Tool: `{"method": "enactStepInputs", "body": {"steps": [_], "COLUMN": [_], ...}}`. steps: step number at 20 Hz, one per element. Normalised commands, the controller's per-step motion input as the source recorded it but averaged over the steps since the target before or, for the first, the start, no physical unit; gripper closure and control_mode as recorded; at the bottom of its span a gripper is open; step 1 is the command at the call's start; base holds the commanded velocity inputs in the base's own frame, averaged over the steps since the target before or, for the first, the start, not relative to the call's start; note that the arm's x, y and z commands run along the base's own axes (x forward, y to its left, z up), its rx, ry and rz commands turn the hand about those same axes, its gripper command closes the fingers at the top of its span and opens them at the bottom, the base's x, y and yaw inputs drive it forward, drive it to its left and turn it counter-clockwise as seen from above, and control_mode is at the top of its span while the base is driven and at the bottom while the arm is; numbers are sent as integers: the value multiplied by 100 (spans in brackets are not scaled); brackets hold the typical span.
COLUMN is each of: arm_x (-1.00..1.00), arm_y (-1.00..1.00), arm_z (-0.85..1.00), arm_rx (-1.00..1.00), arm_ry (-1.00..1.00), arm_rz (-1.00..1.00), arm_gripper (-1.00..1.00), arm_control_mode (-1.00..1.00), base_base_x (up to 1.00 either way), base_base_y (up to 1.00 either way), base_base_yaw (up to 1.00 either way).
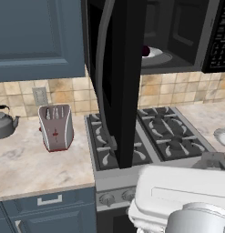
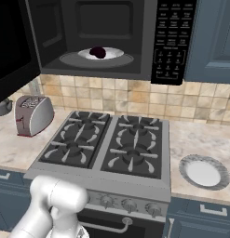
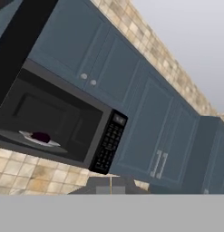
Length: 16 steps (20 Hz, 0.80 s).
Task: Pick the eggplant from the counter and place it in the microwave. Then turn on the microwave.
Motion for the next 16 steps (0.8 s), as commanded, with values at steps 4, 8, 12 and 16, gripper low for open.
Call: {"method": "enactStepInputs", "body": {"steps": [4,8,12,16], "arm_x": [3,11,23,26], "arm_y": [20,22,22,23], "arm_z": [0,-3,-11,-13], "arm_rx": [0,0,0,0], "arm_ry": [0,0,0,0], "arm_rz": [-4,-4,-4,-5], "arm_gripper": [100,100,100,100], "arm_control_mode": [-100,-100,-100,-100], "base_base_x": [0,0,0,0], "base_base_y": [0,0,0,0], "base_base_yaw": [0,0,0,0]}}
